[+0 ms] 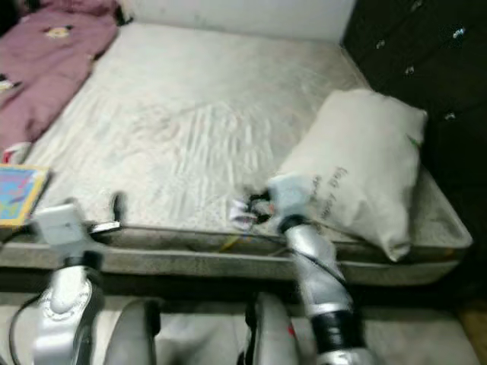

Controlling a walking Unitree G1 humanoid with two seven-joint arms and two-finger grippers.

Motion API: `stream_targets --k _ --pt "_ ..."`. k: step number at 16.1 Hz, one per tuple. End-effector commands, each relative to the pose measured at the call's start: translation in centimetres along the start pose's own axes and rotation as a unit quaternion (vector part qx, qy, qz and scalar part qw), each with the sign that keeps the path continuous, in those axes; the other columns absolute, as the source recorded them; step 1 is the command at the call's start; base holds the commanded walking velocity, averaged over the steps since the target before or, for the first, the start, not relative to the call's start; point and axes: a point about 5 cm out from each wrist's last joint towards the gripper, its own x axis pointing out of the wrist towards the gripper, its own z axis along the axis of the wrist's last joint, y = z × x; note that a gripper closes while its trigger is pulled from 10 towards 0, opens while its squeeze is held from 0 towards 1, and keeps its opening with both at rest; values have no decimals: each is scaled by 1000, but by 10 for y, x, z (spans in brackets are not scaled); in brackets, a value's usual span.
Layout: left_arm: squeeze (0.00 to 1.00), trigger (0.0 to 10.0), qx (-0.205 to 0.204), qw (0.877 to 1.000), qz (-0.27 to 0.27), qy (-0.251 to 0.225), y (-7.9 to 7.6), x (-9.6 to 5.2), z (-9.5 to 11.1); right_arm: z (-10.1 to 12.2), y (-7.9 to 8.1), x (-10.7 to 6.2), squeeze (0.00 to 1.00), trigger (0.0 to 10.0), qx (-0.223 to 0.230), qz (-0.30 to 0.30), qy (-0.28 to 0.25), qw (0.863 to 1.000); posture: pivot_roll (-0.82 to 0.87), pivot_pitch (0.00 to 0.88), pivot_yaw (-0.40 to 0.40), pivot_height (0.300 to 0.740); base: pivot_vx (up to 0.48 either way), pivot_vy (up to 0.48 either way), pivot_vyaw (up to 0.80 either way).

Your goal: Clean up the room

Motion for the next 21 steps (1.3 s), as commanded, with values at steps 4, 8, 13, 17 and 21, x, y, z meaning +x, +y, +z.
stream_targets --k 4,8,13,17,21 --pt "0 10000 9 1000 5 3 6 1 0 2 10 4 0 10000 8 15 -2 1000 9 0 -87 583 228 0 0" --pt "0 10000 9 1000 8 13 6 0 -2 -3 11 4 0 10000 7 23 15 1000 13 0 -92 578 0 0 0" --pt "0 10000 -2 1000 20 15 4 -9 2 -19 24 -7 0 10000 7 86 75 993 13 2 -92 533 0 0 0" --pt "0 10000 -2 999 24 22 7 -20 6 -22 24 8 0 10000 -10 106 100 989 68 56 -98 533 0 0 0" --pt "0 10000 10 999 20 24 10 -28 16 -13 38 30 0 10000 -23 118 86 989 117 91 -90 533 0 0 0"
